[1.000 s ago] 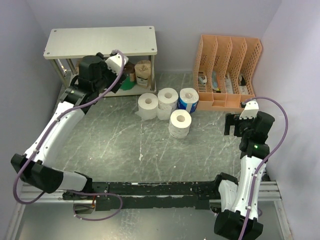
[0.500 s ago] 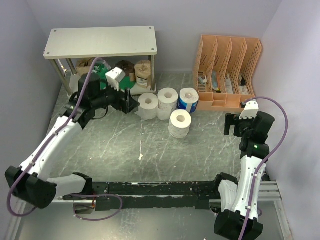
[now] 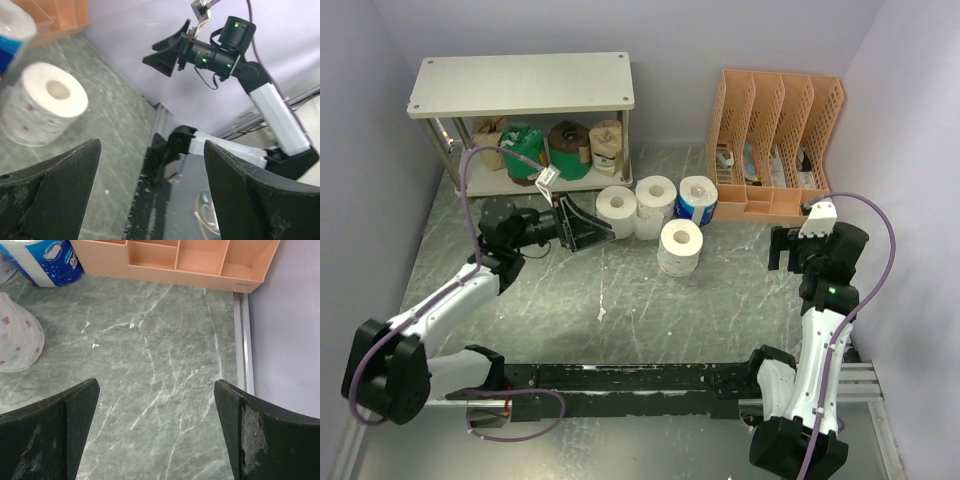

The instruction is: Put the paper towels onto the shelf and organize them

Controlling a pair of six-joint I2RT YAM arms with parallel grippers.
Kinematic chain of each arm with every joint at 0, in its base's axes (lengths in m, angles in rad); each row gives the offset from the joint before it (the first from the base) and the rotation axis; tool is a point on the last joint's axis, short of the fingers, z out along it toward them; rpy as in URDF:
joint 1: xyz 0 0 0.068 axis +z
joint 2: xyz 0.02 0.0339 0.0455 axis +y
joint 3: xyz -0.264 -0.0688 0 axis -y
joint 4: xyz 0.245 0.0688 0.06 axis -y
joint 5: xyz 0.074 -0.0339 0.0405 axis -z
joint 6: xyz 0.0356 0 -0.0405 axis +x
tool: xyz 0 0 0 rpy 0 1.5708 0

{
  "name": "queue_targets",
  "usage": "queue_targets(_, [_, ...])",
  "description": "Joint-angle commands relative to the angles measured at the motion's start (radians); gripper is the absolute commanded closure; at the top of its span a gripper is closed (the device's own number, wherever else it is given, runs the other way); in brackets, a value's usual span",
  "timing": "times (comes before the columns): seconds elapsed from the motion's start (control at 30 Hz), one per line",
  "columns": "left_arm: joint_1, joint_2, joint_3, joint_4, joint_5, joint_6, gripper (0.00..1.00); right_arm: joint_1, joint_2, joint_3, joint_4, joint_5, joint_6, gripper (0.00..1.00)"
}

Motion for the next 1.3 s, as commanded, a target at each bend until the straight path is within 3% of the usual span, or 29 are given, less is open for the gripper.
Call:
queue_targets(0.0, [0.01,0.11,-0.159,0.643,0.096,-0.388,0.06,-0.001,0.016,0.008,0.016,0.013,-0.009,0.0])
queue_targets(0.07, [0.014,0.15,-0.151,0.545,0.097,-0.357,0.05,-0.002,0.031,0.01,0.016,0.013,-0.008,0.0])
queue_targets(0.1, [0.011,0.153,-0.111,0.362,0.078,-0.261,0.06,0.0,0.037,0.011,0.016,0.013,-0.007,0.0])
queue_targets(0.13, [0.003,0.146,-0.048,0.077,-0.005,-0.107,0.06,0.0,0.042,0.011,0.015,0.015,-0.007,0.0])
queue_targets(0.2, [-0.059,0.145,0.119,-0.435,-0.29,0.169,0.05,0.001,0.051,0.013,0.013,0.013,-0.005,0.0])
queue_targets(0.23, [-0.098,0.159,0.217,-0.601,-0.438,0.246,0.06,0.002,0.052,0.013,0.014,0.011,-0.004,0.0])
queue_targets(0.3, [-0.154,0.198,0.316,-0.783,-0.648,0.302,0.05,0.002,0.05,0.013,0.013,0.008,-0.004,0.0])
queue_targets(0.37, [-0.161,0.229,0.372,-0.876,-0.763,0.297,0.06,0.002,0.046,0.013,0.013,0.009,-0.003,0.0])
queue_targets(0.53, [-0.162,0.239,0.366,-0.845,-0.895,0.184,0.06,0.002,0.007,0.007,0.022,0.032,0.003,0.0])
queue_targets(0.7, [-0.162,0.265,0.335,-0.77,-0.889,0.05,0.06,0.002,-0.013,0.003,0.022,0.033,0.0,0.0])
queue_targets(0.87, [-0.163,0.374,0.419,-0.848,-0.948,-0.087,0.06,0.002,0.006,0.007,0.014,0.014,-0.008,0.0])
queue_targets(1.0, [-0.163,0.396,0.391,-0.746,-0.961,-0.141,0.01,0.002,0.013,0.007,0.014,0.012,-0.014,0.0])
queue_targets(1.27, [-0.156,0.452,0.376,-0.628,-0.991,-0.21,0.1,0.002,-0.009,0.0,0.012,-0.007,-0.025,0.0])
